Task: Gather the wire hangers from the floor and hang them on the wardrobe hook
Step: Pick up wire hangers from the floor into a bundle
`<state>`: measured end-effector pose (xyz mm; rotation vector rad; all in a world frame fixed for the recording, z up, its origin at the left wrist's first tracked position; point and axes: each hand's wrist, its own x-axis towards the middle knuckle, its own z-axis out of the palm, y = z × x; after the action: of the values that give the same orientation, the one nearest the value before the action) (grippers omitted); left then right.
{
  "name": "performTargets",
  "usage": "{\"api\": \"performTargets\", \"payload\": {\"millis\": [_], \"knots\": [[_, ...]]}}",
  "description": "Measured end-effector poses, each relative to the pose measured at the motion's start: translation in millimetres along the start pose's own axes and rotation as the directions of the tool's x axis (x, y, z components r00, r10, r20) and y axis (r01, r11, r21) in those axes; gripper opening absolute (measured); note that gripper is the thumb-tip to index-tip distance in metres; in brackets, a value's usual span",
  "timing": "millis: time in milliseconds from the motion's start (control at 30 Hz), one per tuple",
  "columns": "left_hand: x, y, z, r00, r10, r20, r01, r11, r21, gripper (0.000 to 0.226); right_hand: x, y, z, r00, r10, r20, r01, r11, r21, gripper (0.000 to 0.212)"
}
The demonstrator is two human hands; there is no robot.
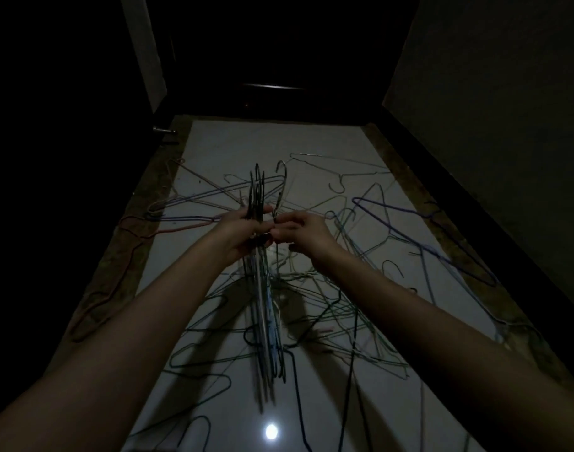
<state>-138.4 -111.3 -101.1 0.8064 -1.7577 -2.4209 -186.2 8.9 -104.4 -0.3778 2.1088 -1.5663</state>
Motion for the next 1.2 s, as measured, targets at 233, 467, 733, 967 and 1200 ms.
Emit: {"api": "performTargets", "payload": {"millis": [233,467,733,967,1200], "knots": [[9,-6,-25,0.995,0.050,-0.086,-0.051,0.999,-0.008,0.028,12,13,25,0.997,-0.047,0.066,0.047,0.999,0.000,0.018],[19,-8,-52,0.989,0.068,-0.135,-0.067,0.998,0.012,0.019,33,71,27,0.974,0.227,0.011,-0.227,0.973,0.031,0.017],[24,-14,-75,0.993,0.028,-0.115,-0.031,0.999,-0.029,0.020,43,128,42,0.941,0.335,-0.041,-0.337,0.935,-0.106,0.031],[24,-18,-84,0.983,0.012,-0.183,-0.011,1.000,0.008,0.021,42,128,69,0.957,0.286,-0.040,-0.289,0.951,-0.109,0.015],[24,-11,-86,0.982,0.025,-0.189,-0.022,1.000,0.020,0.022,51,101,51,0.977,0.125,-0.176,-0.152,0.977,-0.152,0.013]]}}
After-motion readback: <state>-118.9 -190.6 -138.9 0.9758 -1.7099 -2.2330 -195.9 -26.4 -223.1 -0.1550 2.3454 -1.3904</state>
